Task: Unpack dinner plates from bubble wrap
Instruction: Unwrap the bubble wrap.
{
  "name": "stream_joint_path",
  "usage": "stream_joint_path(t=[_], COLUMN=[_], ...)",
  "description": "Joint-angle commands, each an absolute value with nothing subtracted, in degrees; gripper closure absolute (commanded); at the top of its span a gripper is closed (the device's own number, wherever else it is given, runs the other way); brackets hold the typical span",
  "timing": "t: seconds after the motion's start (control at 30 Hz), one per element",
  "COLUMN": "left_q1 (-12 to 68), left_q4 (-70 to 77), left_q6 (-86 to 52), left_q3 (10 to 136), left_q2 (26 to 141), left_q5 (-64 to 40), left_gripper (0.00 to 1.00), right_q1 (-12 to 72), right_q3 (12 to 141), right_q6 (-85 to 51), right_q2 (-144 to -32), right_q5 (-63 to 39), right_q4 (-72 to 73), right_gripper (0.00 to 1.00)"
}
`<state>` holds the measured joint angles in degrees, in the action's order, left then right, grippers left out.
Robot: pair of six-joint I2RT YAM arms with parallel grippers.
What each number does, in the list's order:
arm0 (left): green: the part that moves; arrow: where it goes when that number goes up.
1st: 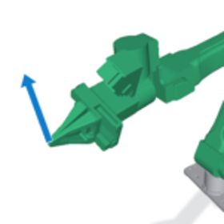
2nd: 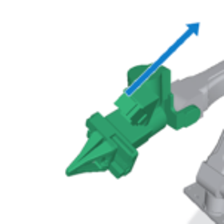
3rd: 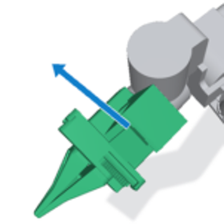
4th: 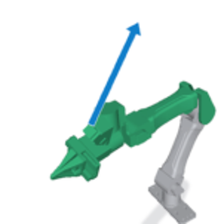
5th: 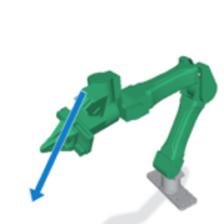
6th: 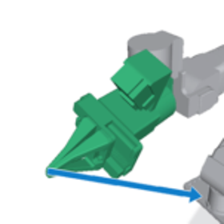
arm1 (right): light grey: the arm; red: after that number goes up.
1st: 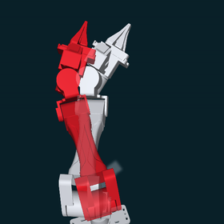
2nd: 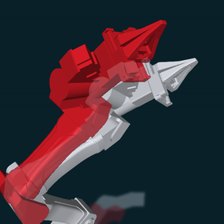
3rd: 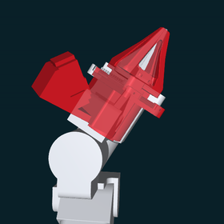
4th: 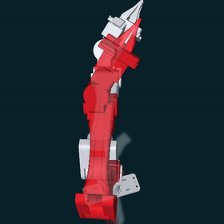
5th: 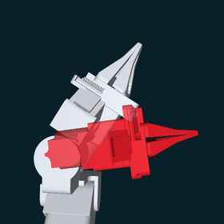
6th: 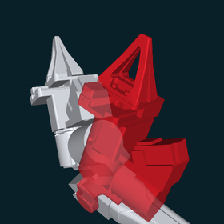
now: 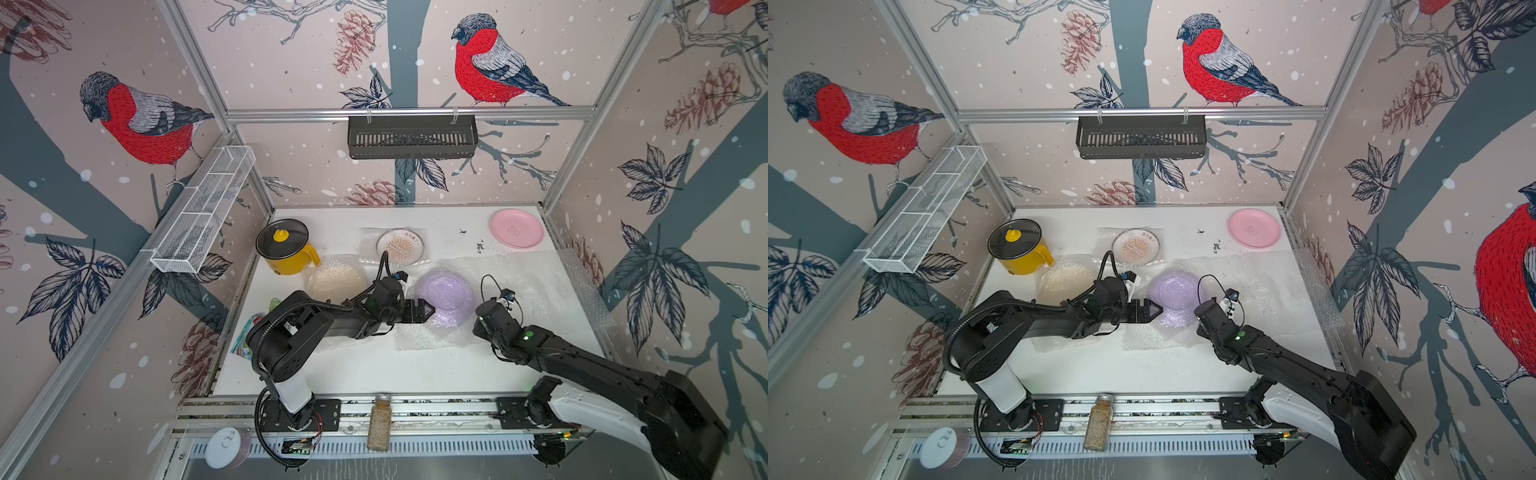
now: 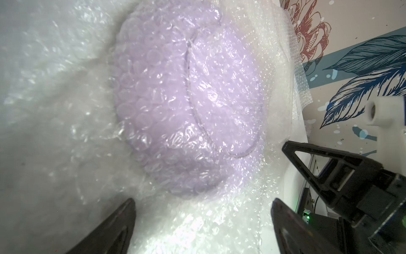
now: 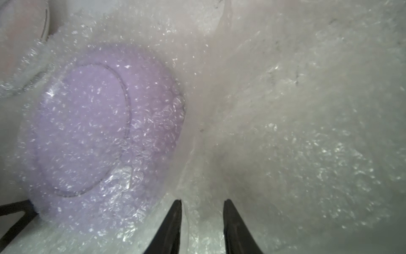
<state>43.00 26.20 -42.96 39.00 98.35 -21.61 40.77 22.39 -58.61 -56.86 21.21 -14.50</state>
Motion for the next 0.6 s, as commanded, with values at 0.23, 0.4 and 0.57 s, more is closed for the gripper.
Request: stream_joint_path(t=[0.23, 0.4, 0.57], left_q1=[43.13, 44.45, 44.64], left_q4=[19.33, 17.79, 19.1], left_q6=[-40.38, -40.19, -40.78], left_q3=[40.77, 40.72, 41.16], left_q2=[90.64, 87.28, 88.24], left_q5=[-30.36, -28.71, -28.0], left_gripper=[0.02, 0.02, 0.02], right_q1=[40.53, 39.38, 31.14], right_q3=[26.81, 28.34, 28.41], right_q6=[-51.01, -49.4, -46.94], right_q2=[-49.84, -54.93, -59.44], right_q5=[16.79, 10.58, 0.3], right_q4=[-12.23, -6.77, -3.08], right_gripper=[0.42, 0.28, 0.09])
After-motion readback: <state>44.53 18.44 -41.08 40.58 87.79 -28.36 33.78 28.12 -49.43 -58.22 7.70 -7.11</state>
